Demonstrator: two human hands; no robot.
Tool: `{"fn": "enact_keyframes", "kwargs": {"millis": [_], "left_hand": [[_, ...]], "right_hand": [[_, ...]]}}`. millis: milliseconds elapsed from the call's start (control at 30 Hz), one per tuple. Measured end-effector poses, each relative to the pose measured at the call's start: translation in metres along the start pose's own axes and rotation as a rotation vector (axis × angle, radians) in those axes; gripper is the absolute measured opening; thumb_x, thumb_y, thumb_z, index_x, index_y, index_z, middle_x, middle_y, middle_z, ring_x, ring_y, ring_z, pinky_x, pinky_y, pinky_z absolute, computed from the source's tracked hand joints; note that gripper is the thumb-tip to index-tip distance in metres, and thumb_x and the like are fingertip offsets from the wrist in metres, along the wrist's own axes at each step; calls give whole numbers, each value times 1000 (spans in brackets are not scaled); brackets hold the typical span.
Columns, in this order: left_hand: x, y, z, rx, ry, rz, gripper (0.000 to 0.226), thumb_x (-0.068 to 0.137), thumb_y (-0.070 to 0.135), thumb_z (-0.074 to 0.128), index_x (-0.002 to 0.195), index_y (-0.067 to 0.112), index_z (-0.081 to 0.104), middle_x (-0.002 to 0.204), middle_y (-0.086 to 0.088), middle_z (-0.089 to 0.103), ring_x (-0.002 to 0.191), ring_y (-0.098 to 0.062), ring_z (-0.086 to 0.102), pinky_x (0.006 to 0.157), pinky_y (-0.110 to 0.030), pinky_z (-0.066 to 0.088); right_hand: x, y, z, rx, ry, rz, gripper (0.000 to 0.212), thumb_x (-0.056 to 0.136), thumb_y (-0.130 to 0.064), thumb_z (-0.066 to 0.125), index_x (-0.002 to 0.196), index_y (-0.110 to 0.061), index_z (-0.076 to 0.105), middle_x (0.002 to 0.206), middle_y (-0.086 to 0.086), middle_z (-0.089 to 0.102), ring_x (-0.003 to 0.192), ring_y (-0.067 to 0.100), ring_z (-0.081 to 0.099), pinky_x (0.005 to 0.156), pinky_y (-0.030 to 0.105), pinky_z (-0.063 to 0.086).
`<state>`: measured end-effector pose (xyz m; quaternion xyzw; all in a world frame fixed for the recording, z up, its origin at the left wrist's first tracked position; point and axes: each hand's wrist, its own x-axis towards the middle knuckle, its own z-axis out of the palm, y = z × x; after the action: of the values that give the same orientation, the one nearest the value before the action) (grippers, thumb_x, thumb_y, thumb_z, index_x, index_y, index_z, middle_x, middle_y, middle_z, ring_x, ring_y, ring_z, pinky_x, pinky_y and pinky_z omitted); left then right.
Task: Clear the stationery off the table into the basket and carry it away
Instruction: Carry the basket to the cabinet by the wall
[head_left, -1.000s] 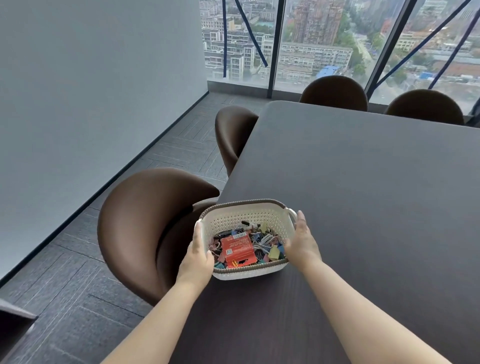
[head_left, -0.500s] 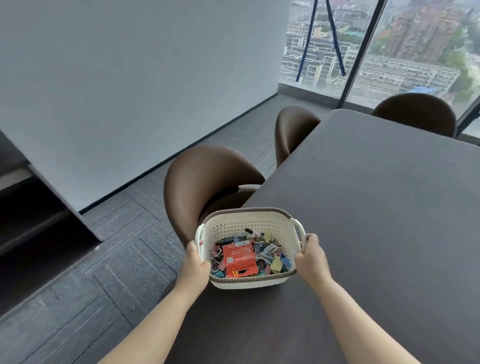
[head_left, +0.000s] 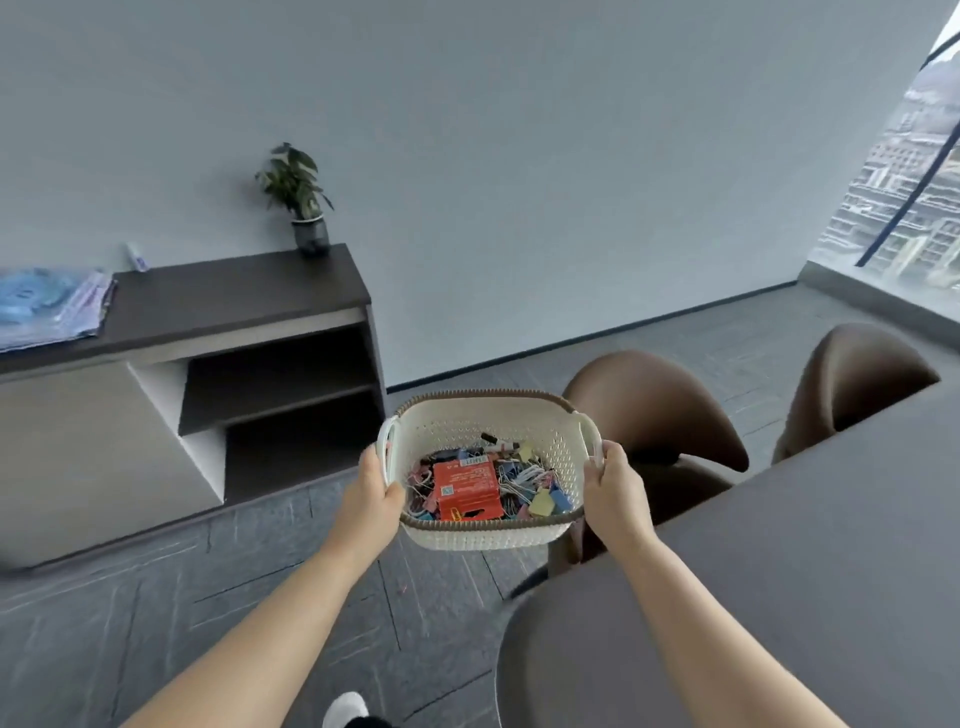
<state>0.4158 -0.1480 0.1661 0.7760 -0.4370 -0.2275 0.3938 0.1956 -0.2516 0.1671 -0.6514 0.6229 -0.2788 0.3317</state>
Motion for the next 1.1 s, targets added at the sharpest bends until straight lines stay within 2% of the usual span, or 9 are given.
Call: {"fn": "enact_keyframes", "kwargs": {"millis": [200, 267, 367, 467, 600, 733, 867, 933, 1100], "left_hand": [[101, -72, -88, -12, 111, -18, 49, 93, 6, 43, 139, 15, 27, 98, 2, 52, 73, -4, 54, 54, -21, 47], [139, -92, -122, -15, 127, -20, 51, 93, 6, 43, 140, 16, 25, 96, 4, 52, 72, -4, 55, 51, -16, 42], [191, -122, -175, -13, 158, -42, 56, 92, 7, 43, 142, 19, 21, 88, 9, 53, 68, -7, 54, 52, -21, 43], [239, -149, -224, -17, 206, -59, 60, 91, 7, 44, 143, 23, 19, 96, 7, 56, 72, -6, 55, 56, -22, 45], [293, -178, -275, 11, 265, -102, 54, 91, 8, 45, 139, 23, 26, 108, -5, 59, 79, -16, 59, 54, -23, 42], [340, -204, -313, -20, 343, -146, 57, 90, 8, 44, 140, 26, 25, 118, -1, 55, 92, -16, 56, 71, -33, 51], [391, -222, -340, -37, 414, -148, 60, 92, 6, 46, 142, 26, 22, 126, 3, 48, 93, -7, 49, 69, -21, 44], [419, -231, -351, -9, 447, -174, 61, 92, 7, 46, 144, 25, 18, 128, 3, 46, 95, -7, 46, 70, -20, 42], [515, -251, -372, 69, 493, -244, 63, 93, 11, 48, 145, 25, 16, 132, -5, 48, 101, -14, 54, 74, -29, 52]], "right_hand": [[57, -98, 114, -17, -52, -119, 31, 98, -20, 35, 127, -9, 42, 86, 4, 56, 65, 14, 53, 51, 27, 40], [79, -136, 156, 9, -58, -128, 33, 98, -20, 35, 128, -8, 41, 82, 1, 54, 62, 11, 53, 48, 24, 39], [107, -194, 216, 32, -94, -135, 33, 98, -19, 36, 130, -10, 40, 80, 2, 59, 58, 11, 52, 45, 23, 35], [132, -246, 269, 35, -145, -158, 25, 96, -12, 39, 120, -10, 45, 74, 0, 58, 55, 12, 51, 43, 22, 34], [164, -301, 331, 29, -209, -192, 32, 92, -6, 42, 124, -9, 43, 93, 9, 61, 62, 14, 56, 43, 21, 37], [197, -350, 387, 14, -266, -260, 33, 92, -6, 43, 124, -10, 42, 98, 8, 60, 71, 18, 56, 46, 21, 38], [242, -392, 440, 18, -306, -338, 29, 91, -6, 43, 120, -7, 44, 91, 5, 56, 62, 10, 49, 45, 19, 31], [268, -411, 466, 28, -326, -363, 30, 92, -7, 43, 122, -7, 44, 94, 5, 56, 67, 14, 51, 45, 18, 31], [345, -447, 524, 64, -390, -368, 38, 92, -8, 47, 128, -12, 40, 110, 10, 61, 79, 19, 59, 51, 19, 44]]}}
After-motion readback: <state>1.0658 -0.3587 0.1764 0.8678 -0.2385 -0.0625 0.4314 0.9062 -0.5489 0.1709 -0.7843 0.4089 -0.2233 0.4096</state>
